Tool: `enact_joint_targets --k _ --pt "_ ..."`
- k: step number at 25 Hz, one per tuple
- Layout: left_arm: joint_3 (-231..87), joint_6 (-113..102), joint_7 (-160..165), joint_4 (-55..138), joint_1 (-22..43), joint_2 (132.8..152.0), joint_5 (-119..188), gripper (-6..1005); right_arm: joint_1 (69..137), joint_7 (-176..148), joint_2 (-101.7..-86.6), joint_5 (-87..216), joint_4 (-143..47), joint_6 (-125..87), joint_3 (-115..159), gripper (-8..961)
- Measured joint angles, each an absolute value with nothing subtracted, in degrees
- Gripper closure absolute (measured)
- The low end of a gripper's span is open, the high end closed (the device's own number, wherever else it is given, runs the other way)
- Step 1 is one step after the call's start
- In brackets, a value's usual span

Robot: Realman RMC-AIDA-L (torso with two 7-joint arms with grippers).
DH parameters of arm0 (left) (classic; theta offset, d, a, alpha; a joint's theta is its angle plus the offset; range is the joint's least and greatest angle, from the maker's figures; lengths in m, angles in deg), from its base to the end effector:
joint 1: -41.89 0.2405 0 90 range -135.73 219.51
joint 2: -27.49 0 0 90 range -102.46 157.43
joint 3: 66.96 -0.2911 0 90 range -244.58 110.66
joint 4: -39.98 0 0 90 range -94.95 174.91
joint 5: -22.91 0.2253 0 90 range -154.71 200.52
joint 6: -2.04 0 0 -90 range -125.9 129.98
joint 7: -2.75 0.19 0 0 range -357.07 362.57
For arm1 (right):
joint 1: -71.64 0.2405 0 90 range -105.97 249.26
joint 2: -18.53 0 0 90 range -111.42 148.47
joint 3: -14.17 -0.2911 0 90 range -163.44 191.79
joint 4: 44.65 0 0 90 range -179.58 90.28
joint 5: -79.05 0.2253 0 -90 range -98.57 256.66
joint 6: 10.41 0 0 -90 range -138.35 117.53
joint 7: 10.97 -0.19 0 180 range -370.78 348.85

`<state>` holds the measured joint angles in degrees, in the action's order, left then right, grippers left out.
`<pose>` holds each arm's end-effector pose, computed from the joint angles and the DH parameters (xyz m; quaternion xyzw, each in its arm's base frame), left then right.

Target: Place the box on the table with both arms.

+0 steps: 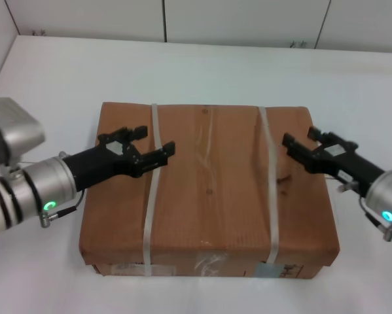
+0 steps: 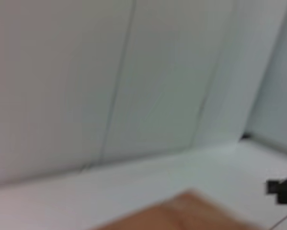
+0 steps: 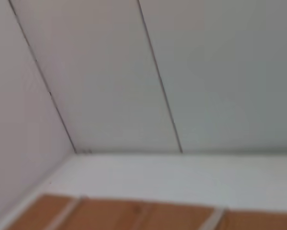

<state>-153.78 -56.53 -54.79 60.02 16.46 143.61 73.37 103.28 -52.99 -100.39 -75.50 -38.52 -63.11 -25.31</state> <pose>-0.3172 0.3886 -0.1080 -0.8751 -0.2807 -0.2698 0.2873 0.3370 0.3950 -0.1370 -0.8147 0.3625 0.2644 0.3674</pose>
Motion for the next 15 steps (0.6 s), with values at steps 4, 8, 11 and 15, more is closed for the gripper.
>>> enact_joint_targets --k 4,8,11,15 --pt "-151.42 -66.24 -53.44 60.03 17.73 142.69 73.48 204 103.12 -52.24 -100.26 -75.97 -43.37 -74.33 -24.56 276" --pt "-151.29 -72.91 -52.64 60.03 18.08 140.99 73.72 204 103.25 -50.32 -100.12 -76.07 -45.58 -79.76 -24.15 277" --pt "-151.93 -76.73 -51.13 59.88 18.15 139.86 74.82 204 103.45 -49.90 -100.02 -76.12 -45.69 -82.42 -21.67 277" --pt "-152.11 -80.25 -50.57 59.95 18.15 138.88 79.50 204 105.04 -50.26 -99.72 -76.13 -46.91 -87.08 -14.13 277"
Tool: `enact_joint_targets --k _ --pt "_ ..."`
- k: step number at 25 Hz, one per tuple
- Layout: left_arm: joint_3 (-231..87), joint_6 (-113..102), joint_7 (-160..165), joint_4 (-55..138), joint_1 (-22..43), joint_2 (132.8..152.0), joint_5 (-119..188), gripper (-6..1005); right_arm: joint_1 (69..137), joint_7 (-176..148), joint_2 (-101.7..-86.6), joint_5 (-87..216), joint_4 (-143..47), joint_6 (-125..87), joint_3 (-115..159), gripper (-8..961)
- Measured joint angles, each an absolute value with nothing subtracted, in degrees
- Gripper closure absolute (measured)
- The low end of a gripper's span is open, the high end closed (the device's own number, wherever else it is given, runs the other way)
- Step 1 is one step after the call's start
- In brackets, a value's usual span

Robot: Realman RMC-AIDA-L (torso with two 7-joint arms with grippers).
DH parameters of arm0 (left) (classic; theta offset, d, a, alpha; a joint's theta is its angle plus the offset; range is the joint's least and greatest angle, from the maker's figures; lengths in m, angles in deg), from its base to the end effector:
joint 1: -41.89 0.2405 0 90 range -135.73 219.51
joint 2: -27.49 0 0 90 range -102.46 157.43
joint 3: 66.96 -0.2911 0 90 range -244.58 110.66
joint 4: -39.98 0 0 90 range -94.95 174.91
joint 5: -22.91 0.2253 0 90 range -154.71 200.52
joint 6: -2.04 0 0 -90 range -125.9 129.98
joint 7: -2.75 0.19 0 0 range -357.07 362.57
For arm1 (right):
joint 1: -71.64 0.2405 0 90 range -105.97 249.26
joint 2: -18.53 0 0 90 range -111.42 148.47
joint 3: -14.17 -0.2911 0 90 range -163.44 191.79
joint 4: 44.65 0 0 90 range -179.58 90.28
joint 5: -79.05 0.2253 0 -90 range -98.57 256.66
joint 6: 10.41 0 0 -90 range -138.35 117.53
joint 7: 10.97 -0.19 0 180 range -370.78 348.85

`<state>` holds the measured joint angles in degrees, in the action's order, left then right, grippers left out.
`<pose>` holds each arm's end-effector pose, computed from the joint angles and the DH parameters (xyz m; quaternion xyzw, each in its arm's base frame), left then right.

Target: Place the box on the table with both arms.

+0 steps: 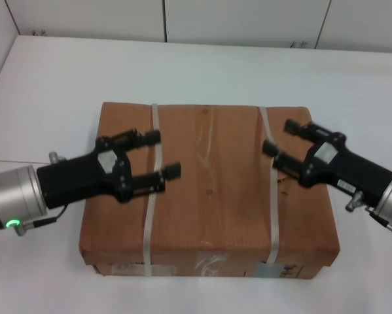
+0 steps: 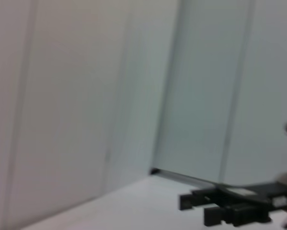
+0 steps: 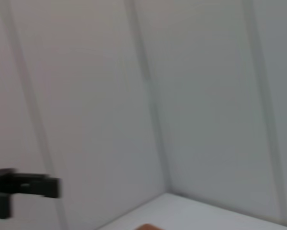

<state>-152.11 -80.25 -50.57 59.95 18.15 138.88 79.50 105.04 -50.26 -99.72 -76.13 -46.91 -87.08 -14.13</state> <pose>-0.2929 0.3426 -0.0701 -0.9091 -0.1557 -0.3408 0.1819 0.2980 0.3675 -0.1171 -0.8799 0.2047 0.3253 0.2792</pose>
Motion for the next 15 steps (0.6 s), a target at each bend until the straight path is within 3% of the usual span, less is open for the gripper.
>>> enact_joint_targets --k 5,15 --pt "-152.10 -84.07 -50.53 60.21 17.74 138.30 83.14 204 108.29 -53.55 -99.70 -76.04 -54.86 -97.63 -4.28 277" --pt "-152.04 -86.56 -50.61 61.15 17.72 138.23 85.50 204 108.71 -54.35 -99.77 -75.70 -56.73 -101.61 -2.20 277"
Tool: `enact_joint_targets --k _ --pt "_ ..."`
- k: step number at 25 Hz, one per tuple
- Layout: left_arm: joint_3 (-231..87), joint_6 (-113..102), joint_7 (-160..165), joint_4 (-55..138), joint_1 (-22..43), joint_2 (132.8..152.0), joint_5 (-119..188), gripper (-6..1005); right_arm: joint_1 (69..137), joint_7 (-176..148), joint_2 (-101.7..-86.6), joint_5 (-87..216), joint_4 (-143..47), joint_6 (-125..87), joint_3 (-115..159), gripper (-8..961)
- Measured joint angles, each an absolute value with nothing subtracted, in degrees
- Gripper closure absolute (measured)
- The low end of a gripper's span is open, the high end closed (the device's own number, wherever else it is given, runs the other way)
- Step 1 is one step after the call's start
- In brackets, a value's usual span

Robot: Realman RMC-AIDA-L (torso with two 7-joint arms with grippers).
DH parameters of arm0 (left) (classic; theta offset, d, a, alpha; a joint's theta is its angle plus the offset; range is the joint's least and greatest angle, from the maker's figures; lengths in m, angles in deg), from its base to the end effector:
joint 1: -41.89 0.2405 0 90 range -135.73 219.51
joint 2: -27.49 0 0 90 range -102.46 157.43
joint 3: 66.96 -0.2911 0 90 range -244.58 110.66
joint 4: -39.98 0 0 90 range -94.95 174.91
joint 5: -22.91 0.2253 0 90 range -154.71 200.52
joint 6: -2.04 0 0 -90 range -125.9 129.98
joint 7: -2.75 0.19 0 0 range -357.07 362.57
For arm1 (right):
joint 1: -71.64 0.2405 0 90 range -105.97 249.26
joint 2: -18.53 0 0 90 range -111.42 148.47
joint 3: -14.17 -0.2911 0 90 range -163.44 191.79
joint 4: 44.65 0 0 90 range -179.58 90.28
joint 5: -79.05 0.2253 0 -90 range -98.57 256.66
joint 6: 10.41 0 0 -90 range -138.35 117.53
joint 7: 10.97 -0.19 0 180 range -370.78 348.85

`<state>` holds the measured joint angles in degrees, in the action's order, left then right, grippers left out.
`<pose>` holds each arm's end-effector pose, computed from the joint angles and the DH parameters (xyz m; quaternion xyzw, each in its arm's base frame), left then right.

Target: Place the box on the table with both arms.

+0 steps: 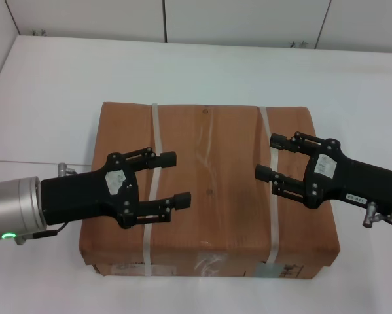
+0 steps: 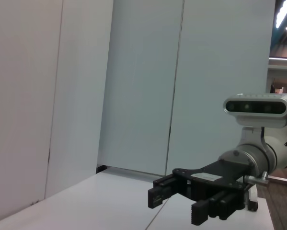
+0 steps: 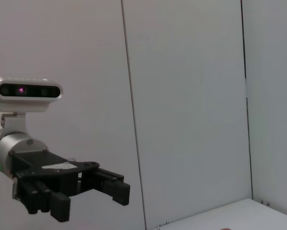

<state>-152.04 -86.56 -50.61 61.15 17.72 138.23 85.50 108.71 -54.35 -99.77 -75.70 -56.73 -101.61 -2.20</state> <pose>-0.2816 0.3220 -0.0712 -0.9262 -0.1127 -0.3410 0.1150 0.2787 0.3510 -0.0998 -0.9201 0.1257 0.3263 0.1764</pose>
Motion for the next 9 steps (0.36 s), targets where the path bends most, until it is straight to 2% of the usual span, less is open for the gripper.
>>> enact_joint_targets --k 9 --pt "-151.93 -86.62 -50.83 61.17 17.58 138.45 86.09 204 108.80 -54.42 -99.87 -75.64 -56.81 -101.47 -2.13 277"
